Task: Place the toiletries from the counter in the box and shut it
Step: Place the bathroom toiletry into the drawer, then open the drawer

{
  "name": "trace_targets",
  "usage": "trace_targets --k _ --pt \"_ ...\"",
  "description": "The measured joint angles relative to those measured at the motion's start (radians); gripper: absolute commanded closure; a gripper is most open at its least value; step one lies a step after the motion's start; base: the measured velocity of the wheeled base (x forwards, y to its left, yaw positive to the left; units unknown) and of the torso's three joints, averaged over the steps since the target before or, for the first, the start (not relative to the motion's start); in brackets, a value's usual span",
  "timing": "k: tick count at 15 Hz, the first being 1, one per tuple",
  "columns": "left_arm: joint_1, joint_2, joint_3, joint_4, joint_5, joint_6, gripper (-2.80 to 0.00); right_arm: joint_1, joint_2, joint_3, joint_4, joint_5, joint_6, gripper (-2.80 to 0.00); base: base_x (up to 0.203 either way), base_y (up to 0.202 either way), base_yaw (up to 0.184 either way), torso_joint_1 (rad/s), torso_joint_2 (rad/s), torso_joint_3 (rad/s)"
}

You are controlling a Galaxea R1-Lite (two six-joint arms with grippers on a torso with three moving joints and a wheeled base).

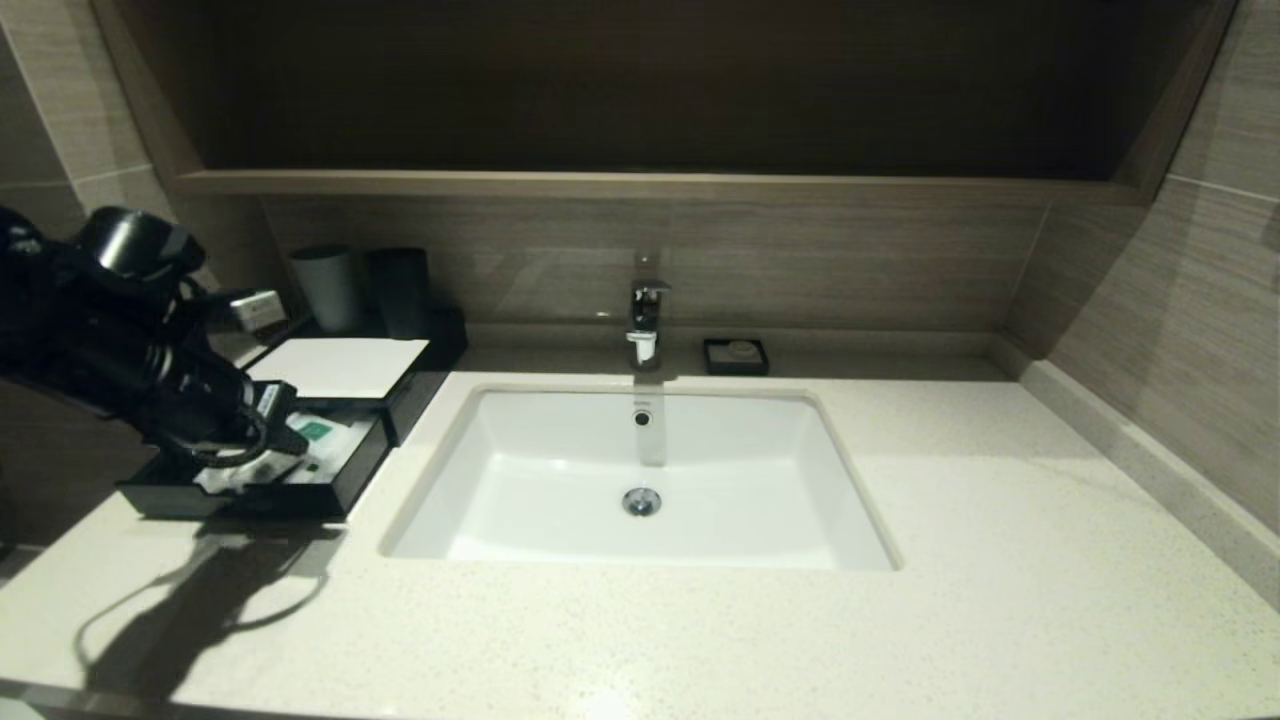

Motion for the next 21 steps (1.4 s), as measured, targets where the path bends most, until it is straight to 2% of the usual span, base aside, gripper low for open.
trace_targets --k 6,13,18,21 --pt "0.001 -0.130 0.082 -0.006 0.003 0.000 0.00 0.000 0.000 0.000 0.000 0.000 0.000 0.00 0.000 0.000 0.000 0.000 0.00 0.000" --pt "0.013 -0.173 0.191 -0.017 0.003 -0.016 0.00 0.000 0.000 0.000 0.000 0.000 0.000 0.00 0.000 0.000 0.000 0.000 0.00 0.000" --pt "0.029 -0.178 0.292 -0.123 0.003 -0.019 0.00 0.000 0.000 0.000 0.001 0.000 0.001 0.00 0.000 0.000 0.000 0.000 0.00 0.000" --pt "0.030 -0.186 0.318 -0.135 0.003 -0.037 0.00 0.000 0.000 0.000 0.000 0.000 0.000 0.00 0.000 0.000 0.000 0.000 0.00 0.000"
